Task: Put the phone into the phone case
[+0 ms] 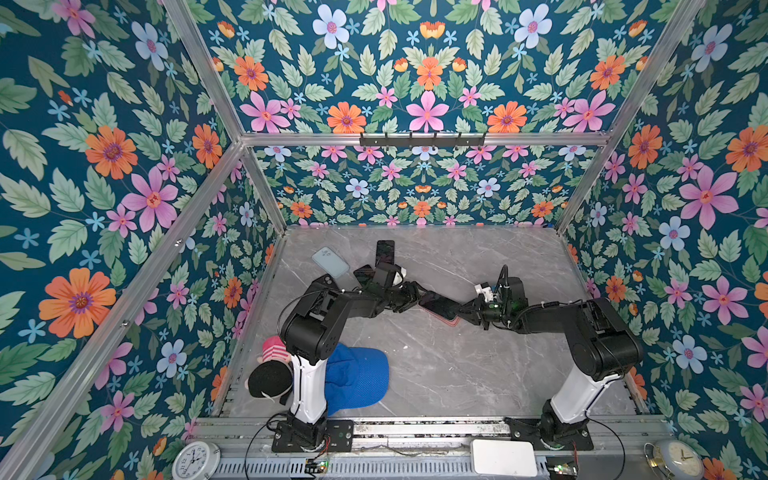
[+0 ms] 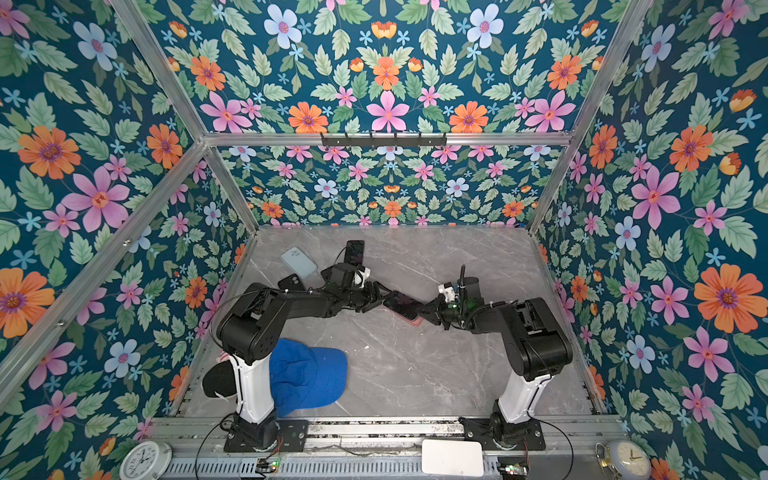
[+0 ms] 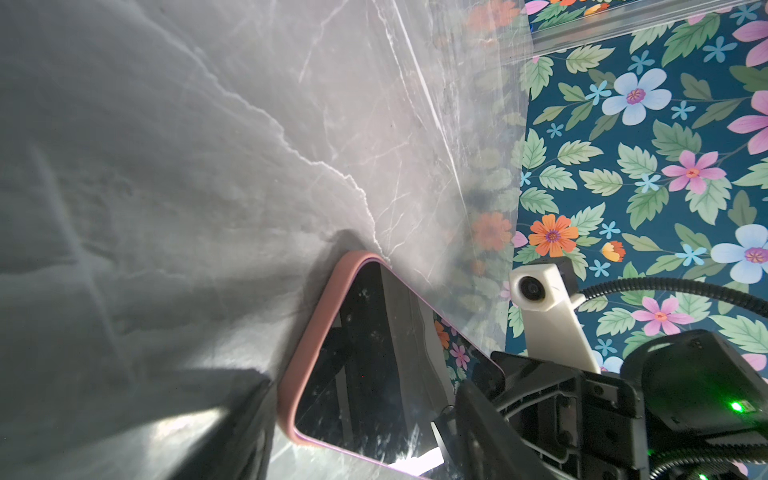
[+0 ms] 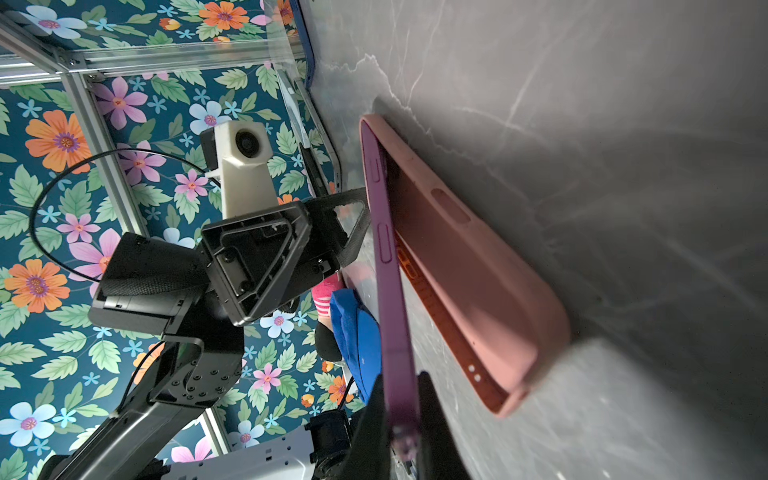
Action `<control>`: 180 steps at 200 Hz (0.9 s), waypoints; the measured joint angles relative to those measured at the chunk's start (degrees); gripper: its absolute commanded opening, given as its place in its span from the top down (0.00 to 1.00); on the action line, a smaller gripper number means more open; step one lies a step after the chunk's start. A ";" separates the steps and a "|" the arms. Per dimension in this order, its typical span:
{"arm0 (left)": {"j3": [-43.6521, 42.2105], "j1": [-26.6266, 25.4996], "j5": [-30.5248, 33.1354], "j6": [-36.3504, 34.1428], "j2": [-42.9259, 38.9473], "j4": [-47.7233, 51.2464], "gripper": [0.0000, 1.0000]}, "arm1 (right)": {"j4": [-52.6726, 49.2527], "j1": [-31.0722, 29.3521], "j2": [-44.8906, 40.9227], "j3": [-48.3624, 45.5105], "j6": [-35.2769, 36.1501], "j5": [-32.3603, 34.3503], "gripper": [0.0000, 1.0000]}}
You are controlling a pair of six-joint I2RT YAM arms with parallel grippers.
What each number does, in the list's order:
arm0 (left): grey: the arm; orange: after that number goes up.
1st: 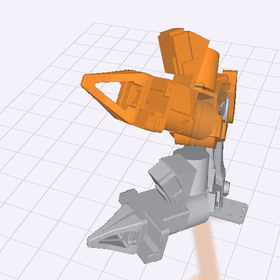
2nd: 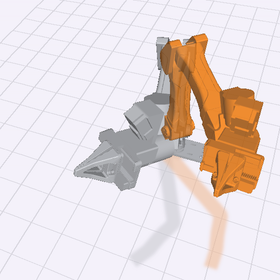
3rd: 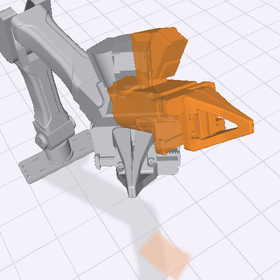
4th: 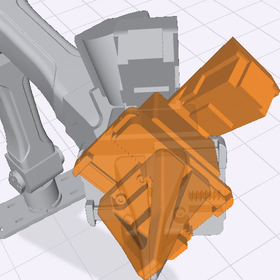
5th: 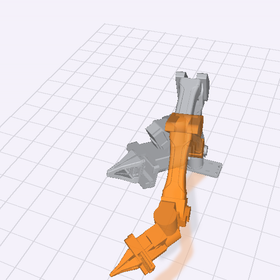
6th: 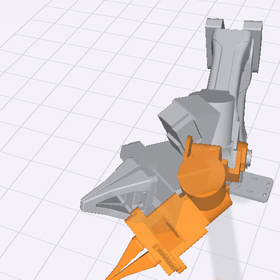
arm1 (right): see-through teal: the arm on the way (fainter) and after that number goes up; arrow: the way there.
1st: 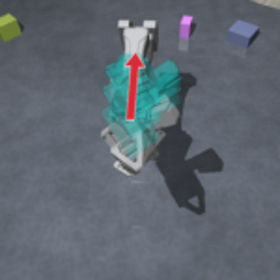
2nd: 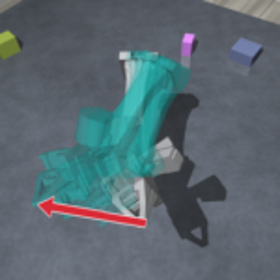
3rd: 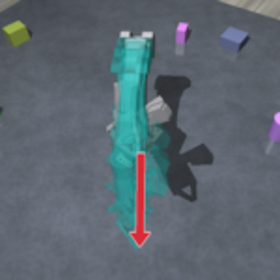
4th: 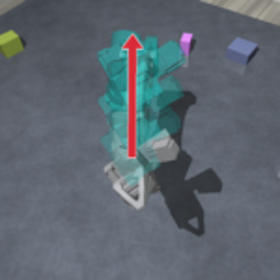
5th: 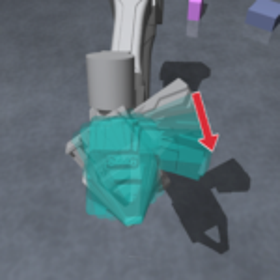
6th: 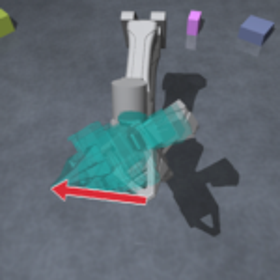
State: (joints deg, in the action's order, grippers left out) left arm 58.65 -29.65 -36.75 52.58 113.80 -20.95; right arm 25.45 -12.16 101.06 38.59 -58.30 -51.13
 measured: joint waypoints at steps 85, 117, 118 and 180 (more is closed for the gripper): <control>-0.50 -0.24 -0.68 0.04 -0.44 0.50 0.31 | -4.13 -0.20 0.42 0.07 0.17 0.87 0.71; -0.72 -0.26 -0.87 0.04 -0.76 1.07 0.30 | -7.63 -0.20 -1.01 1.03 1.07 1.51 0.70; -0.74 -0.26 -0.87 0.04 -0.79 1.09 0.30 | -7.76 -0.20 -1.07 1.07 1.14 1.53 0.70; -1.64 -0.17 -0.96 0.04 -1.57 1.46 0.30 | -17.03 -0.20 -4.09 3.13 3.96 3.63 0.67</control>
State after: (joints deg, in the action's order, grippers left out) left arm 57.01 -29.82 -37.71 52.62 112.22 -19.49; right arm 8.43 -12.36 96.97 41.71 -54.35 -47.51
